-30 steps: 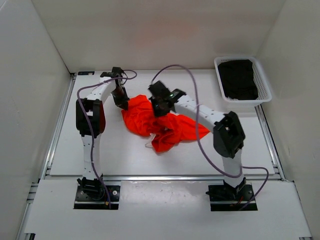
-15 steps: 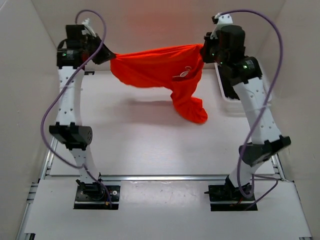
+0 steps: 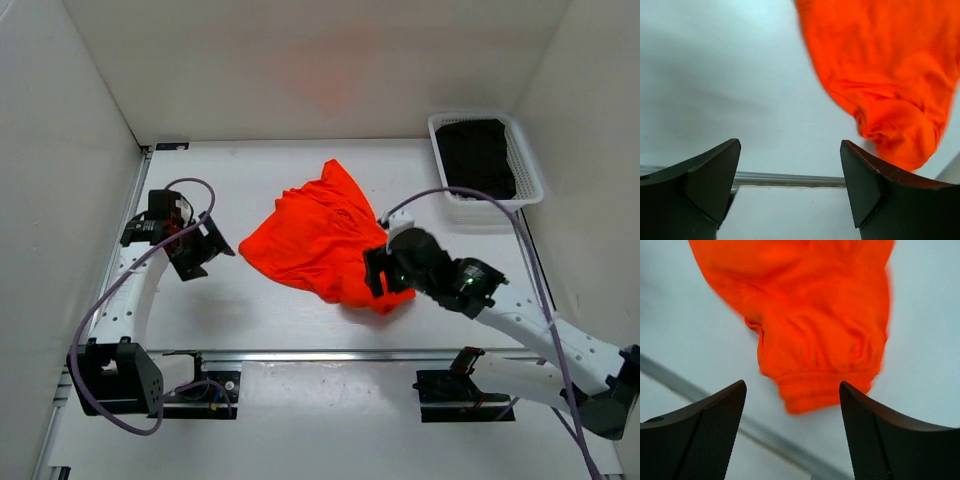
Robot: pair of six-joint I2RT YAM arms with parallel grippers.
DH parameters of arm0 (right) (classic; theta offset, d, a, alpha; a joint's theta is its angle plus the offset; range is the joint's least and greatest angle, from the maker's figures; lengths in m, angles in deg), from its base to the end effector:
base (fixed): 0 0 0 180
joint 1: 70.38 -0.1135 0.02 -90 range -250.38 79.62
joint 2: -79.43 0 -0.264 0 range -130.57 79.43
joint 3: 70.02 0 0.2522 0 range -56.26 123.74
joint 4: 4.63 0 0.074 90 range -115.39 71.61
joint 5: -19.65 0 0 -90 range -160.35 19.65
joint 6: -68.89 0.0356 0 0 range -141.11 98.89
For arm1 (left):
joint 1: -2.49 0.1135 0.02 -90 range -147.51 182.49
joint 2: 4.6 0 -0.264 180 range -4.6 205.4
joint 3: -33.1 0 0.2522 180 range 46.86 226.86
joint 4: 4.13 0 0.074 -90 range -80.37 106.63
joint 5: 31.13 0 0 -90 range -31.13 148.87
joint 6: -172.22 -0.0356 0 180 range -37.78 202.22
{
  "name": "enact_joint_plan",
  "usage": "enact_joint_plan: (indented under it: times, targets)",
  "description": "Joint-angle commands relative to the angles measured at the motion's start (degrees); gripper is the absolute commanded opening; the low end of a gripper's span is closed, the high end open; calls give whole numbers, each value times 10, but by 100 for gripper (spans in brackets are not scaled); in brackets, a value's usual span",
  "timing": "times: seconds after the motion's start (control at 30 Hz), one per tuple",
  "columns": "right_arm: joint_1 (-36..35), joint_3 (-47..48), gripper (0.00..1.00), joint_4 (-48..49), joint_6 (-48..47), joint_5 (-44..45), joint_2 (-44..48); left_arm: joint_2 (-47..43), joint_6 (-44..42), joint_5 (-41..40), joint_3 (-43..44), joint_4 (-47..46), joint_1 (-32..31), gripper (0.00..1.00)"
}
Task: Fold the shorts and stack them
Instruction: Flatten the shorts out
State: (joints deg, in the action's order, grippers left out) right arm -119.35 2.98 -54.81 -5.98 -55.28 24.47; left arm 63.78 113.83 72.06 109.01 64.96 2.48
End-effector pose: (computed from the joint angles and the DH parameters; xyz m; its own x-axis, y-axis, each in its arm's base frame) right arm 0.1383 0.1448 0.3501 -0.4895 -0.1786 -0.8535 -0.4725 0.8770 0.0875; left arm 0.2245 -0.0082 0.2964 -0.8059 -0.5102 -0.3004 -0.3682 0.8292 -0.4205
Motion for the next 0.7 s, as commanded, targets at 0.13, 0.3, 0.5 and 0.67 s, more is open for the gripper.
enact_joint_plan:
  times: [0.13, 0.3, 0.5, 0.67]
  targets:
    - [-69, -58, 68, -125, 303, 125, 28, -44, -11, -54, 4, 4, 34, 45]
    - [-15, -96, 53, -153, 461, 32, 70, 36, -10, -36, -26, -17, 26, 37]
    - [5, -313, 82, -10, 662, -137, 186, 166, 2, -49, -18, -74, -30, 91]
    - [5, -415, 82, -7, 837, -152, 317, 257, 7, -84, 17, -92, -60, 99]
